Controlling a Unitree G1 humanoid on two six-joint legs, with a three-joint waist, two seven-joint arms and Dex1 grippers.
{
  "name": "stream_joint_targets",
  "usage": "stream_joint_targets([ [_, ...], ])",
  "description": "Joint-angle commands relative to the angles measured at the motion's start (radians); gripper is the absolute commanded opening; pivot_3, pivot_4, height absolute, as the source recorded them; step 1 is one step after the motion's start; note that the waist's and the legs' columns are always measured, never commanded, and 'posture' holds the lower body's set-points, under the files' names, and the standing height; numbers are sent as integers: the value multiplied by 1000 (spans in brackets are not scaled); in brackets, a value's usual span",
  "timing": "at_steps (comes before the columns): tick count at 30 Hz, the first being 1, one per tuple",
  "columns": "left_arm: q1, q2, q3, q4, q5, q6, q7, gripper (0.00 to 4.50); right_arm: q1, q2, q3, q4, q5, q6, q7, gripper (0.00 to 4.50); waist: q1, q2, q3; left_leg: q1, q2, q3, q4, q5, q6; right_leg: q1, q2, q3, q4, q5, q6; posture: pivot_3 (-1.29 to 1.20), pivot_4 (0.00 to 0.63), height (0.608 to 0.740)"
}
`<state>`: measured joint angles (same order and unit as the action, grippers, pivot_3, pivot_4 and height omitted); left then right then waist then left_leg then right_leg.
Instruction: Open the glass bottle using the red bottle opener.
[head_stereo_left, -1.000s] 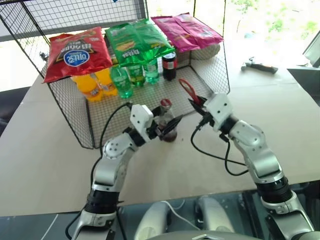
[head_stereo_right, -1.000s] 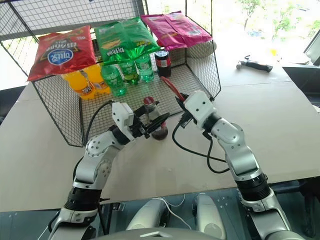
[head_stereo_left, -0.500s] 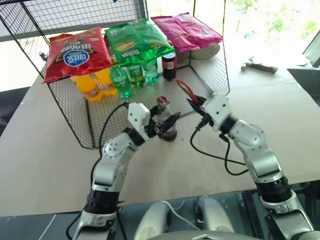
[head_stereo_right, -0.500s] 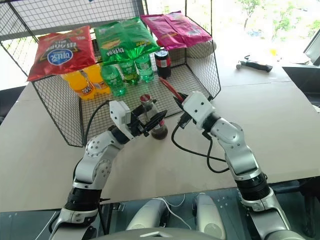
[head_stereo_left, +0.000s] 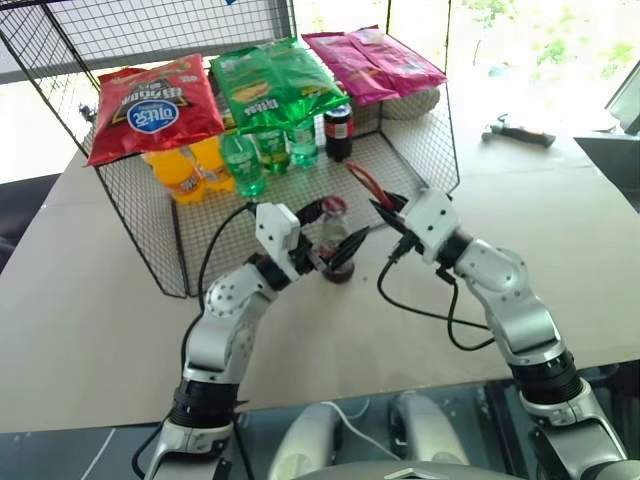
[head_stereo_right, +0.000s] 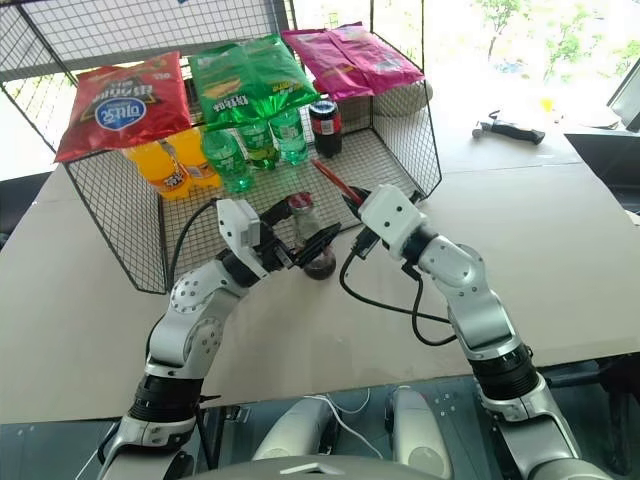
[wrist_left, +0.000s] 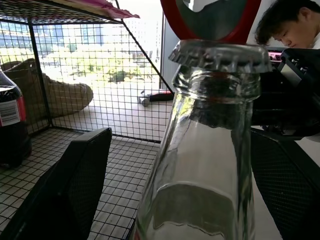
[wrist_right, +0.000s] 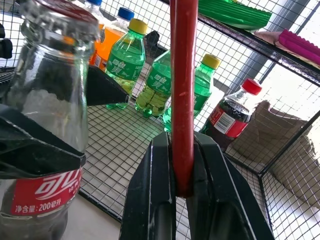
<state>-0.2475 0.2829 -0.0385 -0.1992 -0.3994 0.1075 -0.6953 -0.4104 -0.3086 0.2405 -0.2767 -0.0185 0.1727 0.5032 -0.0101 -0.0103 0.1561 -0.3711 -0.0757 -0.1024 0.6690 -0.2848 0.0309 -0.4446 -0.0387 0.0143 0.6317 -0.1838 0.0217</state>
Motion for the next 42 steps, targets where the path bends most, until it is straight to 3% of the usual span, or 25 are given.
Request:
stream_joint_targets([
  [1, -6, 2, 11, -51, -28, -8, -9, 4301, -12, 2, -8, -18, 0, -26, 3, 0, 0, 0, 0, 0, 0, 0, 0, 0, 0, 0, 0, 0, 0, 0, 0, 0, 150, 735],
  [3, -4, 2, 10, -51, -29, -9, -10, 4301, -12, 1, -10, -17, 0, -28, 3, 0, 0, 0, 0, 0, 0, 0, 0, 0, 0, 0, 0, 0, 0, 0, 0, 0, 150, 735],
  [6, -3, 2, 9, -49, -30, -11, -12, 3633, -12, 0, -11, -16, -1, -29, 5, 0, 0, 0, 0, 0, 0, 0, 0, 0, 0, 0, 0, 0, 0, 0, 0, 0, 150, 735],
  [10, 0, 14, 10, -42, -24, -9, -17, 1877, -14, 3, -11, -18, -3, -27, 7, 0, 0, 0, 0, 0, 0, 0, 0, 0, 0, 0, 0, 0, 0, 0, 0, 0, 150, 735],
  [21, 17, 27, -1, -44, -6, -9, -21, 1824, -20, -14, 13, -16, -40, -56, 23, 0, 0, -1, -1, 7, 0, 1, 0, 0, 0, 5, 0, 1, 1, 0, 0, 0, 150, 735],
  [27, 19, 23, -5, -40, -6, -6, -17, 1824, -56, -72, 94, 80, -196, -248, 12, 0, -1, -1, -1, 8, 0, 3, 0, 0, 0, 5, 1, 1, 1, 0, 0, 0, 150, 735],
  [42, -2, 10, -18, 3, 6, -18, -23, 1824, -150, -23, 183, 433, -487, -686, -274, 0, -1, -3, -2, 9, 0, 4, 0, 0, 0, 6, 1, 2, 1, 0, 0, 0, 150, 735],
])
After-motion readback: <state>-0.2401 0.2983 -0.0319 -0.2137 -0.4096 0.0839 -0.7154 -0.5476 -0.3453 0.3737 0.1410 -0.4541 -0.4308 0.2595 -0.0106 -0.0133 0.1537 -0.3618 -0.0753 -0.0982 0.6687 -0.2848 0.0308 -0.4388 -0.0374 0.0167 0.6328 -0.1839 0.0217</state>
